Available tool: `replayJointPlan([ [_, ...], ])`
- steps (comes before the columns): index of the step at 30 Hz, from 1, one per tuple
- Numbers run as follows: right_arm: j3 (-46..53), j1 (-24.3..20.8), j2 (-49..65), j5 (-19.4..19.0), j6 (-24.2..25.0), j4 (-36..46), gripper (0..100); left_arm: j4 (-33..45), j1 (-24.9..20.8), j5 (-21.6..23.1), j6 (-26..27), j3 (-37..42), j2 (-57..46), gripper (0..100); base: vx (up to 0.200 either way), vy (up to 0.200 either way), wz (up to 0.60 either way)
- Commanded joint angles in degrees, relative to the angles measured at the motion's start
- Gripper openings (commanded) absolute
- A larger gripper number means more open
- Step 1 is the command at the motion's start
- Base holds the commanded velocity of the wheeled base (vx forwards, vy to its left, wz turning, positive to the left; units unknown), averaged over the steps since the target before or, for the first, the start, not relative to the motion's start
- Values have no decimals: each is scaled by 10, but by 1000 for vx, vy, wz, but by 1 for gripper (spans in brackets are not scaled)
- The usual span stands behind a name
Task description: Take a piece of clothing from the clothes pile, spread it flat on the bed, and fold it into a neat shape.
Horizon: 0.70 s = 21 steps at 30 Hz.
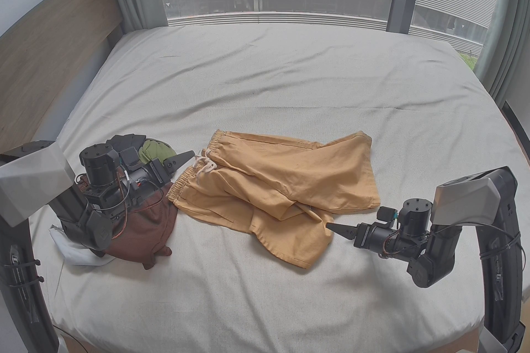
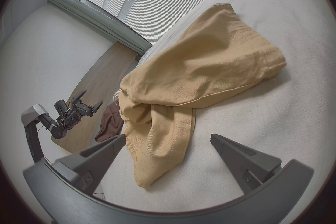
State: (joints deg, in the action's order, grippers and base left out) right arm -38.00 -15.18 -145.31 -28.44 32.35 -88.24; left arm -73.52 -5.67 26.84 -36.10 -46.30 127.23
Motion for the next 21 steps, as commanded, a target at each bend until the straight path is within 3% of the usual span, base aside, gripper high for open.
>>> replayJointPlan([
  [1,-30,-13,-42,7,2,0,100,-1,-1,1,0,1,1,100,0,0,0],
  [6,-46,-19,-52,7,6,1,100,-2,-4,1,0,1,6,100,0,0,0],
  [21,-66,-51,-42,5,104,-1,100,-20,-4,1,-2,-2,10,100,0,0,0],
])
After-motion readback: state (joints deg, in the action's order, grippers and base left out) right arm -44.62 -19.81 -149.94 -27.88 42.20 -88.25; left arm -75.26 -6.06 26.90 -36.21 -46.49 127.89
